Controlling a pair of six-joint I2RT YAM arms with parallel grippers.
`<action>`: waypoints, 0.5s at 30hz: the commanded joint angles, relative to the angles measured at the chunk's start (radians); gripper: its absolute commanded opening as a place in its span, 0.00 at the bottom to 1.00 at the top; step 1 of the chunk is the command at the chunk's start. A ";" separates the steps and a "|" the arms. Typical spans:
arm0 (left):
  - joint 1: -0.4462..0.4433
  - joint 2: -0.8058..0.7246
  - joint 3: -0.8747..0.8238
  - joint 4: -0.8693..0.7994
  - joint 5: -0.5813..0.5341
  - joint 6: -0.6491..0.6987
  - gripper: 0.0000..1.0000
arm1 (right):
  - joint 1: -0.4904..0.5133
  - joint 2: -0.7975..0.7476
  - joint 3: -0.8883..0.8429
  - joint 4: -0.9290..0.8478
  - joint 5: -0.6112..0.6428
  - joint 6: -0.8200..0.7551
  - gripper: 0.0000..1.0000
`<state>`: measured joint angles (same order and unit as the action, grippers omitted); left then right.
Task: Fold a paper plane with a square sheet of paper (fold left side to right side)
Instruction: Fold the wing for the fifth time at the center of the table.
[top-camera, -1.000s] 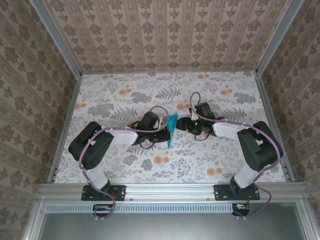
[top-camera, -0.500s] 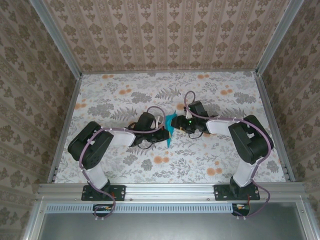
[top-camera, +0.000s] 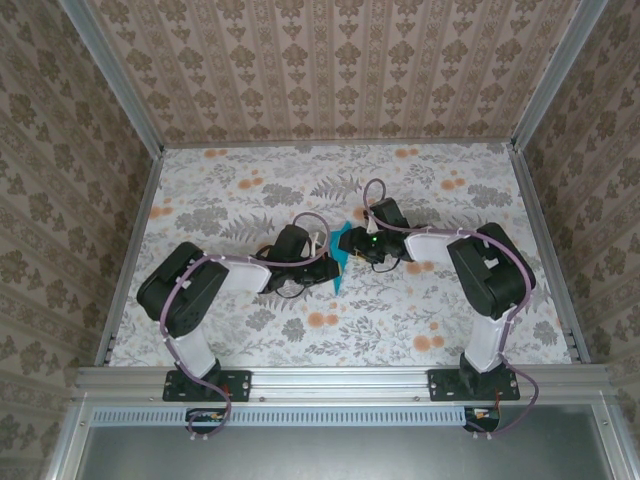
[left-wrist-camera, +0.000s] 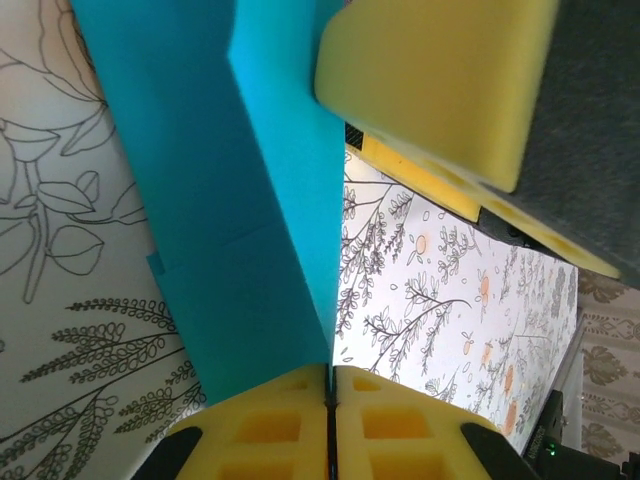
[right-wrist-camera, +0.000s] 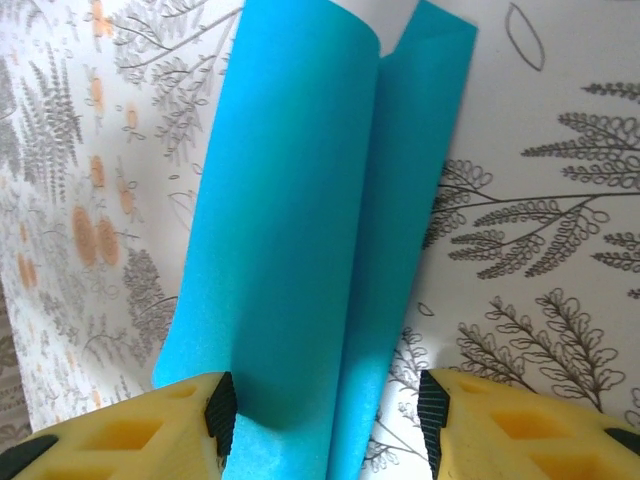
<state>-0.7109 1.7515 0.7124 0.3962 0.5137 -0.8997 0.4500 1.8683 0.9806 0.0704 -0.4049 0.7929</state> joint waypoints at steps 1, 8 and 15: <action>0.010 0.016 -0.014 0.018 0.014 -0.019 0.10 | 0.006 0.035 0.026 -0.072 0.023 0.012 0.51; 0.013 0.004 -0.005 0.023 0.027 -0.017 0.18 | 0.009 0.066 0.044 -0.119 0.032 0.017 0.50; 0.030 -0.052 0.015 -0.041 0.028 0.016 0.27 | 0.009 0.070 0.049 -0.147 0.048 0.010 0.50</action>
<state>-0.6926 1.7481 0.7113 0.3847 0.5262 -0.9081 0.4500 1.8874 1.0237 0.0013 -0.3962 0.7971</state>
